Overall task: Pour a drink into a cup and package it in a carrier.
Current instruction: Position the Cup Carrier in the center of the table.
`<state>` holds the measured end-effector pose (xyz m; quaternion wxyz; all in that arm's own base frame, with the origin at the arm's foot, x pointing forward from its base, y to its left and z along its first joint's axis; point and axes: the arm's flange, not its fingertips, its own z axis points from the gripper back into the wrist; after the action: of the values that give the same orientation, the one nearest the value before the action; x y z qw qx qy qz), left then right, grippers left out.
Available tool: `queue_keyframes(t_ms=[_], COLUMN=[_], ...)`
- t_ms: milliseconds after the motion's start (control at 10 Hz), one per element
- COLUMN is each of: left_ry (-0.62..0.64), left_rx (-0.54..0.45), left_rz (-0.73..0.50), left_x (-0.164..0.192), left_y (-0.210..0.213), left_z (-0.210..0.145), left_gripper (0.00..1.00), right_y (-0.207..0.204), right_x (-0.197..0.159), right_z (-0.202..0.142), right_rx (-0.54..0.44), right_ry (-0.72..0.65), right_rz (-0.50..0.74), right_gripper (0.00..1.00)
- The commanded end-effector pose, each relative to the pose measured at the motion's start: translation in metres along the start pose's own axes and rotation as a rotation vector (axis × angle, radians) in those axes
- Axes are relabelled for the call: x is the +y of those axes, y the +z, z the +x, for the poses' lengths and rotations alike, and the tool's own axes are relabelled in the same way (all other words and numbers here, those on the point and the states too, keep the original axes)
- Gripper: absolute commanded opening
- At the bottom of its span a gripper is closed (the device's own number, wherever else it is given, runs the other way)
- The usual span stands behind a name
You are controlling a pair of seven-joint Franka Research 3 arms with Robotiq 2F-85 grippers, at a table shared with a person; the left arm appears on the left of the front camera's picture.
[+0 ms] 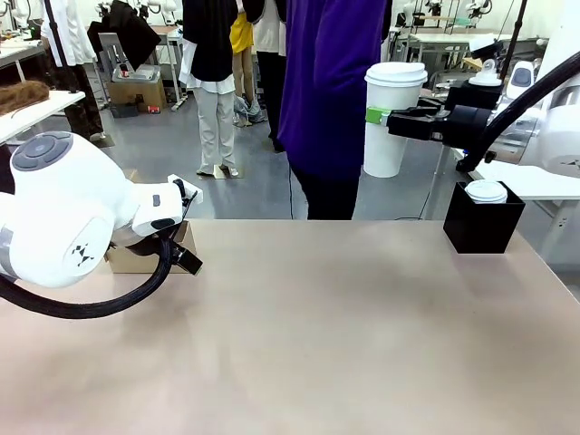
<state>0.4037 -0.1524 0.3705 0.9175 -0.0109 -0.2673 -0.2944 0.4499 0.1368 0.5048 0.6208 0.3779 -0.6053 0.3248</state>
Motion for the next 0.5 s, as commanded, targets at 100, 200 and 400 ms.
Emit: queue_keyframes(t_ms=[100,200,400], left_ry=[0.022,0.047,0.12], left_rx=[0.009,0.032,0.054], left_rz=[-0.002,0.03,0.047], left_x=[0.001,0.001,0.007], left_y=[0.019,0.04,0.084], left_z=[0.008,0.011,0.027], left_gripper=[1.0,1.0,1.0], right_y=[-0.002,-0.002,-0.002], right_x=[0.001,0.001,0.001], right_z=[0.003,0.003,0.003], right_rx=[-0.008,-0.008,-0.008], right_ry=[0.006,0.006,0.006], right_rz=[0.004,0.004,0.004], right_gripper=[0.88,0.88,0.88])
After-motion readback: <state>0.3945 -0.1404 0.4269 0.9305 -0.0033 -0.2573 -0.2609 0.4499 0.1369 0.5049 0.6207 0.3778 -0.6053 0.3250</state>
